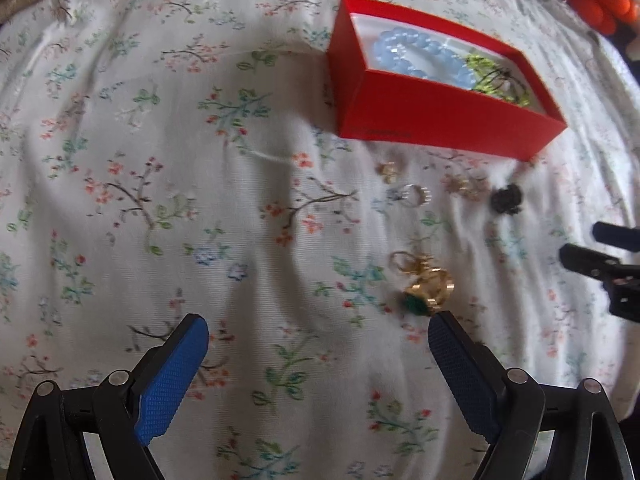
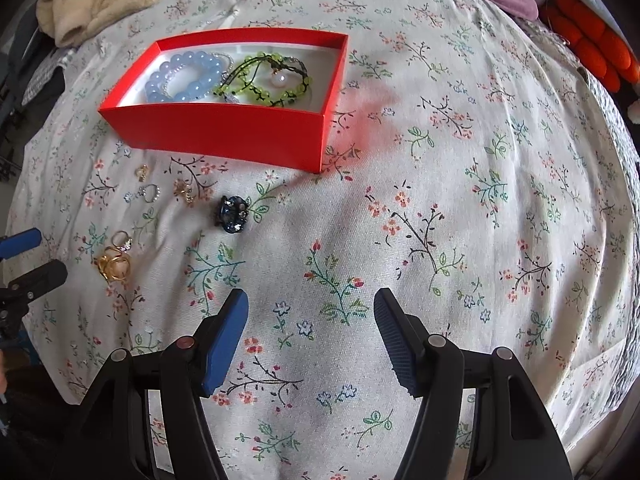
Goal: Organize jewelry
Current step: 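Move both tools back over the remaining rings beside the box, then grasp the gold ring with the green stone with the left tool, then lift the gold ring with the left tool while the right tool grasps the black flower ring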
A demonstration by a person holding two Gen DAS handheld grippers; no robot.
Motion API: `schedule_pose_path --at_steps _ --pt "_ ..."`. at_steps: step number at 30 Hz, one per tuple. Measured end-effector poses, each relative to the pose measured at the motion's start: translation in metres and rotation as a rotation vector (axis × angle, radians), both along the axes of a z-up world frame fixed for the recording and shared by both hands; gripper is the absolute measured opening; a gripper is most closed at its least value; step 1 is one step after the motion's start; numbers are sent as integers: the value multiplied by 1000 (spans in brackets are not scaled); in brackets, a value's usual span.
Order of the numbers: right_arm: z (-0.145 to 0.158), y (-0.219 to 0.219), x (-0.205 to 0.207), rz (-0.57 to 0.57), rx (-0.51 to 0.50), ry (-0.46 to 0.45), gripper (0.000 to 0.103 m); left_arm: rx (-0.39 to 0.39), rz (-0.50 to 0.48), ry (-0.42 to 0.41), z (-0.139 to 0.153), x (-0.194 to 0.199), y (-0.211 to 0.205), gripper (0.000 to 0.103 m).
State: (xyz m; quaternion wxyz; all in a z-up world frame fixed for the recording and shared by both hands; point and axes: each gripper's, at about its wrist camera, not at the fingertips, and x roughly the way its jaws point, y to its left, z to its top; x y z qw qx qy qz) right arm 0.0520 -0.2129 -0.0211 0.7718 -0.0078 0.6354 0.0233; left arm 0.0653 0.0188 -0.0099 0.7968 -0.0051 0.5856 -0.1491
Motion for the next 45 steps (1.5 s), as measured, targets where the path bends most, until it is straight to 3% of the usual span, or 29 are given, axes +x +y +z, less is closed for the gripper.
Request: schedule_pose_path --at_steps 4,9,11,19,25,29,45 --pt "-1 -1 0 -1 1 0 68 -48 -27 1 4 -1 -12 79" --pt "0 1 0 0 2 -1 68 -54 -102 17 -2 0 -34 44" --pt "1 2 0 -1 2 -1 68 -53 -135 24 -5 0 -43 38" --pt "1 0 1 -8 5 3 68 7 -174 33 -18 5 -60 37" --pt "0 -6 4 -20 8 2 68 30 -217 13 -26 8 -76 21" --pt "0 -9 8 -39 20 6 68 36 -221 2 -24 8 -84 20" --pt "-11 11 38 -115 185 60 68 8 -110 -32 -8 8 -40 20"
